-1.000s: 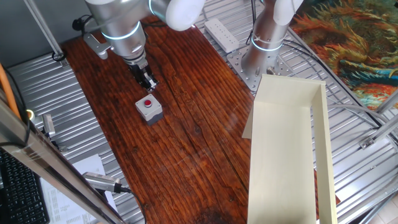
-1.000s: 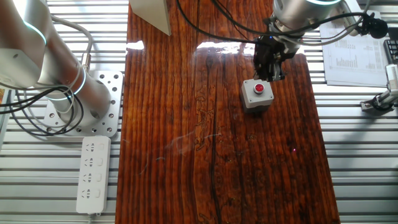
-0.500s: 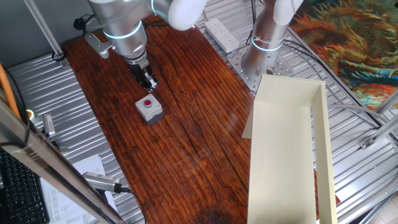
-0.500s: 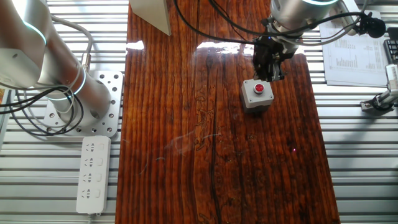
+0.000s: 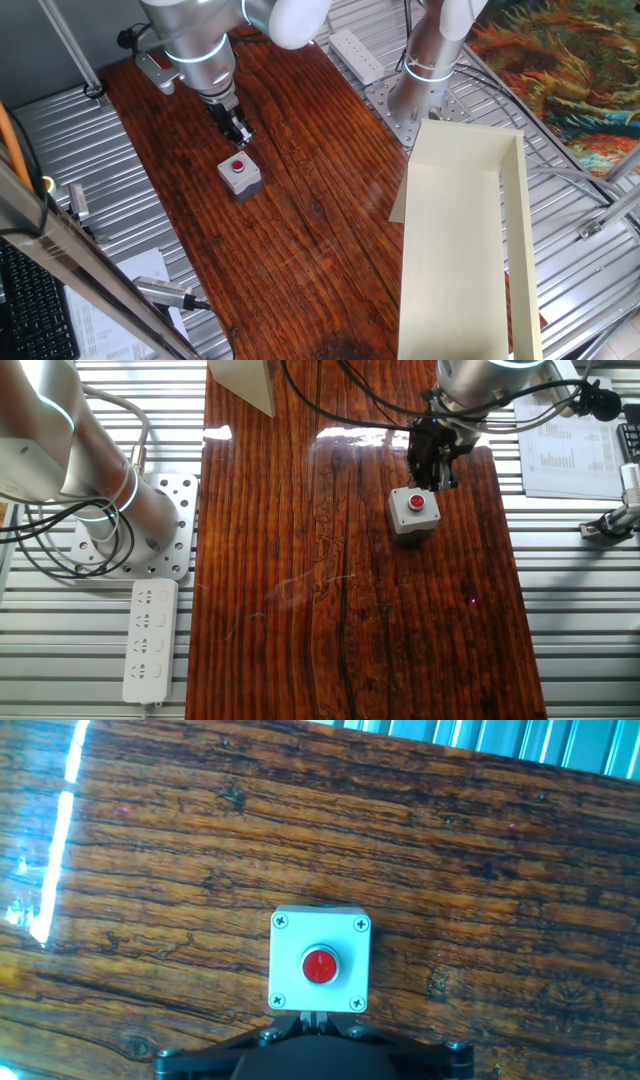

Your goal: Put the object on the shelf

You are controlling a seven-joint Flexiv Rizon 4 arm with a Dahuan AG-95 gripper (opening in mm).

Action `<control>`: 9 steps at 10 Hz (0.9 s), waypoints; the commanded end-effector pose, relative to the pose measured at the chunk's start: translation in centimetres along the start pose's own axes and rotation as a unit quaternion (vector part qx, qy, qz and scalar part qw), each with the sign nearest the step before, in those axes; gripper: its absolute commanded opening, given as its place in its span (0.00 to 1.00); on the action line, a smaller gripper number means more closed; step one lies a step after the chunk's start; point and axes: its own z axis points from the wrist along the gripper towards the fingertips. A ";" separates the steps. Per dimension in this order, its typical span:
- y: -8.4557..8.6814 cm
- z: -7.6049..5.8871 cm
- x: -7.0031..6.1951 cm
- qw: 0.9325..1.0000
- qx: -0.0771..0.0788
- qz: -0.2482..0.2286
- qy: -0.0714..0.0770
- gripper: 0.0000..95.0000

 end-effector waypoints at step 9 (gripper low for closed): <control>-0.5 1.5 -1.1 1.000 0.008 -0.008 -0.012 0.20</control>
